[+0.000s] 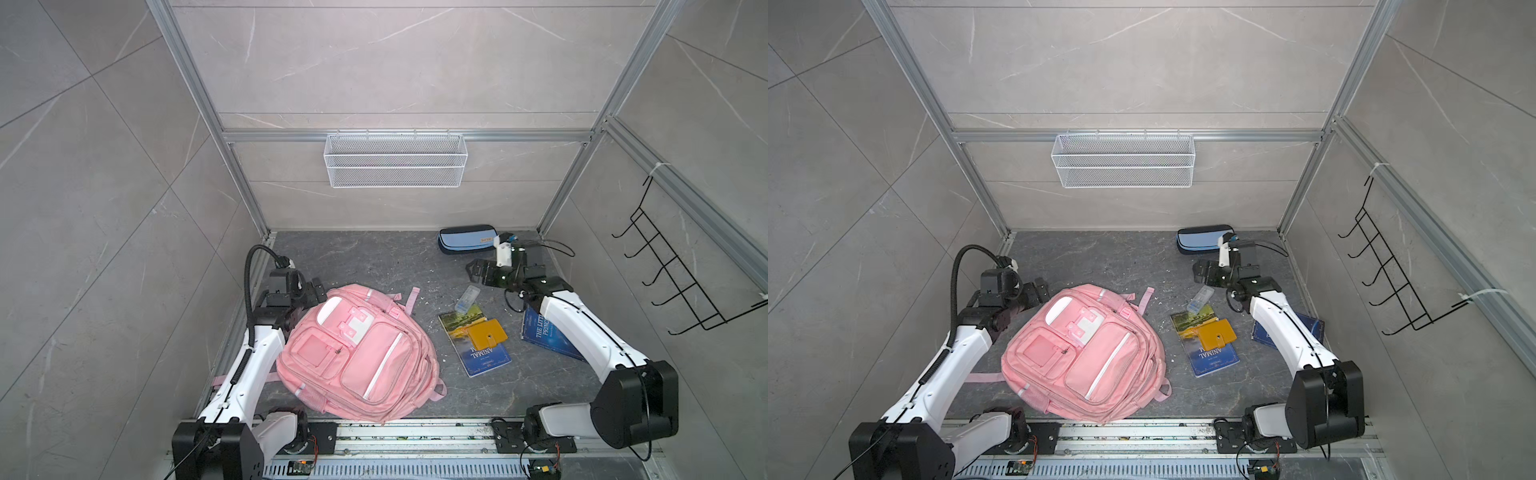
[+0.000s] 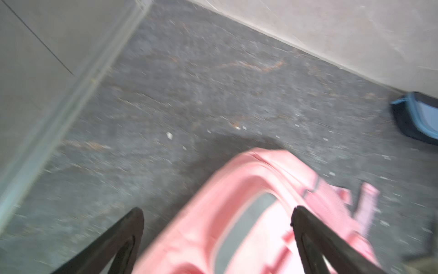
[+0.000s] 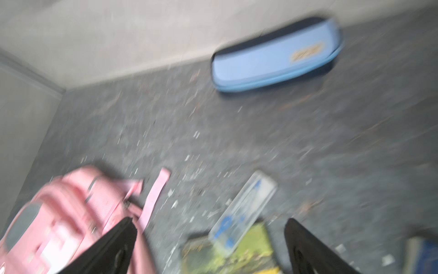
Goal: Pack the student bag
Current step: 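Reach both grippers toward the pink backpack's top and zipper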
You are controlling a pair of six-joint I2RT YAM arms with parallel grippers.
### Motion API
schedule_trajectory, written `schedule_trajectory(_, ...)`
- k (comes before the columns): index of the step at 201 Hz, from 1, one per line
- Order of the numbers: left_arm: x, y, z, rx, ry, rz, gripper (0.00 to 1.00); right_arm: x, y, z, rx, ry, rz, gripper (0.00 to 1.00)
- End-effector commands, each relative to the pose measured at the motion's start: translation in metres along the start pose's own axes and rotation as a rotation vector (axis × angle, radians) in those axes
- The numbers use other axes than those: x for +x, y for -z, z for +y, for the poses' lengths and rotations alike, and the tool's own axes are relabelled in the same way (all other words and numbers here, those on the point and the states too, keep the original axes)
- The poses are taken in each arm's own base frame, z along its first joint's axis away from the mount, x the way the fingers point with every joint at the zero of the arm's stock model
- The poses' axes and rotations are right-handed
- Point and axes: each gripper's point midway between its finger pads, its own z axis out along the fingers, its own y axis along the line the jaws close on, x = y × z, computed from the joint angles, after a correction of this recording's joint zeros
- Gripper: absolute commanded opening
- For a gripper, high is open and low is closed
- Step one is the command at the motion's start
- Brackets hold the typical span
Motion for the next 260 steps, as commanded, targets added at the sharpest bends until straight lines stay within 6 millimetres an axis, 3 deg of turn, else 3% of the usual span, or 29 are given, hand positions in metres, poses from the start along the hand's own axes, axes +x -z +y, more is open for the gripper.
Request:
schedule_trajectory(1,0.072,0.014,-0.026,0.104,0.15,0.357,0.99,0.054,-0.013,0.017,0.001,-0.109,0.241,1.0)
schedule_trajectory(21,0.106,0.034,-0.051,0.142,0.125,0.457,0.99,0.079,-0.025,0.049,-0.081,-0.124,0.341,1.0)
schedule_trajectory(68,0.169,0.076,-0.062,0.18,0.213,0.59,0.99,0.131,-0.028,0.101,-0.186,-0.07,0.508,1.0)
schedule_trajectory(89,0.194,0.077,-0.051,0.171,0.239,0.622,0.99,0.152,-0.03,0.113,-0.198,-0.059,0.575,1.0)
schedule_trajectory(115,0.208,0.063,-0.044,0.153,0.234,0.635,0.99,0.169,-0.042,0.117,-0.201,-0.069,0.629,0.98)
schedule_trajectory(177,0.205,0.008,-0.052,0.084,0.311,0.624,0.98,0.191,-0.076,0.131,-0.302,-0.014,0.762,0.85)
schedule_trajectory(209,0.187,-0.02,-0.051,0.053,0.351,0.601,0.97,0.201,-0.084,0.139,-0.383,0.017,0.81,0.73)
schedule_trajectory(230,0.166,-0.038,-0.05,0.05,0.356,0.574,0.96,0.198,-0.083,0.15,-0.456,0.034,0.803,0.59)
schedule_trajectory(260,0.135,-0.065,-0.064,0.085,0.336,0.554,0.96,0.179,-0.08,0.168,-0.549,0.103,0.749,0.25)
